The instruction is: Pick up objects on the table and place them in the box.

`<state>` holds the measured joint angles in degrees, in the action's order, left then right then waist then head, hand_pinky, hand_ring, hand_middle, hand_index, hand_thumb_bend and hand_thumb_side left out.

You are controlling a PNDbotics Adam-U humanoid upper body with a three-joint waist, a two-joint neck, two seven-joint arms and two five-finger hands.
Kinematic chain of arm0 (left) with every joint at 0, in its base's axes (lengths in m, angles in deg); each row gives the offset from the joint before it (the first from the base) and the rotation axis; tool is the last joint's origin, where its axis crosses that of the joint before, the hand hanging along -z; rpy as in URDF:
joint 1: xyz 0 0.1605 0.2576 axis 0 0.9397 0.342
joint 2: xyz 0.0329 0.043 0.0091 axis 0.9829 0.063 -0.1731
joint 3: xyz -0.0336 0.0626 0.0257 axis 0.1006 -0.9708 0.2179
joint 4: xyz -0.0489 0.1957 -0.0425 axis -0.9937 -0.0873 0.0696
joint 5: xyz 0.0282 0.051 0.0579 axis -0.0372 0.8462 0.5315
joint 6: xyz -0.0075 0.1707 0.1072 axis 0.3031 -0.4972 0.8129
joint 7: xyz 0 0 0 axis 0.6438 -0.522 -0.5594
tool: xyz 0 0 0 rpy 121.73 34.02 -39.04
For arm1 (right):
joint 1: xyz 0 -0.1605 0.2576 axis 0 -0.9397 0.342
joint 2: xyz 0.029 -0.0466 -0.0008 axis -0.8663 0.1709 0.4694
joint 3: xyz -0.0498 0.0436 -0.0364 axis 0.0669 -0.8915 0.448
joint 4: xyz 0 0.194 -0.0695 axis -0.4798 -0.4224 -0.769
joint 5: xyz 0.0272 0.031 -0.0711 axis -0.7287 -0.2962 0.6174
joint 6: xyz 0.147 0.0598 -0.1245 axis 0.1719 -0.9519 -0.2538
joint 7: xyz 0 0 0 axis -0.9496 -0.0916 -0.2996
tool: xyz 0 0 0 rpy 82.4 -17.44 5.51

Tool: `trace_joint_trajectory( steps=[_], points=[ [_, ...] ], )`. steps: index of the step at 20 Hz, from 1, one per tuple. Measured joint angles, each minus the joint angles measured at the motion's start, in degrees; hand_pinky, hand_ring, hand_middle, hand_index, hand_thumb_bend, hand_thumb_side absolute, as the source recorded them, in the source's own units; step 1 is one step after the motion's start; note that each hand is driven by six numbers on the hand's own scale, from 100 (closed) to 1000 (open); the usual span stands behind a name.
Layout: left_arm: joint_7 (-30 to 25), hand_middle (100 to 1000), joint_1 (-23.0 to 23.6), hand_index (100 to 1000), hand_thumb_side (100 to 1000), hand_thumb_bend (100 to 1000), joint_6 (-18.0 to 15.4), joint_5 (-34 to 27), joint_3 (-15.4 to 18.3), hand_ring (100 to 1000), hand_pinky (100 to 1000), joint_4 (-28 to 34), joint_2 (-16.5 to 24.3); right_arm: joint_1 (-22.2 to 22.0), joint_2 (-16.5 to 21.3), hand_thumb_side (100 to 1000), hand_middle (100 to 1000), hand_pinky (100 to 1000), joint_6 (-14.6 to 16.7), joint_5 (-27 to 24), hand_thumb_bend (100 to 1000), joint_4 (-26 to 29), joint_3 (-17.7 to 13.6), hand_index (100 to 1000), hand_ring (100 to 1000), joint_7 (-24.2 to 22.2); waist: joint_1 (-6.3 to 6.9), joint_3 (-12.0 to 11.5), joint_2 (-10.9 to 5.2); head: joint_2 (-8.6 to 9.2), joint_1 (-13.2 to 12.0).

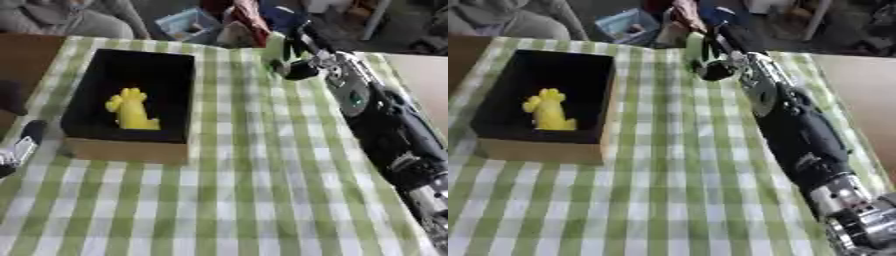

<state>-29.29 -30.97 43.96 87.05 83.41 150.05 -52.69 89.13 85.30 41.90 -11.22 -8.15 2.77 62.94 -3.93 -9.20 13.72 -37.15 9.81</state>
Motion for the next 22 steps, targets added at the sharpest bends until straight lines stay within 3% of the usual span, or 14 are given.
trace_joint_trajectory(
  steps=[6, 16, 17, 18, 22],
  points=[
    [-0.1, 573, 0.2, 735, 100, 341, 0.0, 0.0, 0.0, 573, 698, -0.3, 0.0, 2.5, -1.3, 100, 242, 601, 1.4, -0.7, 291, 4.1, 2.1, 380, 586, -2.1, -0.07, -0.7, -0.67, -0.02, 0.6],
    [-0.8, 572, 0.2, 733, 100, 344, -0.2, -0.2, -0.4, 572, 698, -0.3, 0.0, 5.4, -10.0, 100, 265, 615, 4.7, 1.0, 314, 4.7, 5.8, 405, 597, -6.3, -0.22, -2.9, -1.15, -0.06, 2.6],
    [-0.8, 572, 0.2, 732, 100, 344, -0.2, -0.2, -0.4, 572, 698, -0.3, 0.0, 5.4, -10.8, 100, 270, 616, 5.0, 1.1, 371, 4.6, 6.1, 410, 600, -6.7, -0.23, -3.0, -1.15, -0.06, 2.7],
    [-0.8, 572, 0.2, 732, 100, 344, -0.2, -0.3, -0.4, 572, 698, -0.3, 0.0, 5.4, -11.6, 100, 271, 615, 5.4, 1.3, 322, 4.4, 6.5, 412, 601, -7.1, -0.24, -3.0, -1.15, -0.06, 2.8],
    [-0.9, 571, 0.2, 732, 100, 345, -0.3, -0.4, -0.6, 571, 697, -0.3, 0.0, 4.6, -14.2, 100, 302, 619, 6.5, 1.9, 353, 3.2, 7.4, 444, 610, -8.8, -0.28, -3.1, -1.15, -0.06, 3.0]
  ],
)
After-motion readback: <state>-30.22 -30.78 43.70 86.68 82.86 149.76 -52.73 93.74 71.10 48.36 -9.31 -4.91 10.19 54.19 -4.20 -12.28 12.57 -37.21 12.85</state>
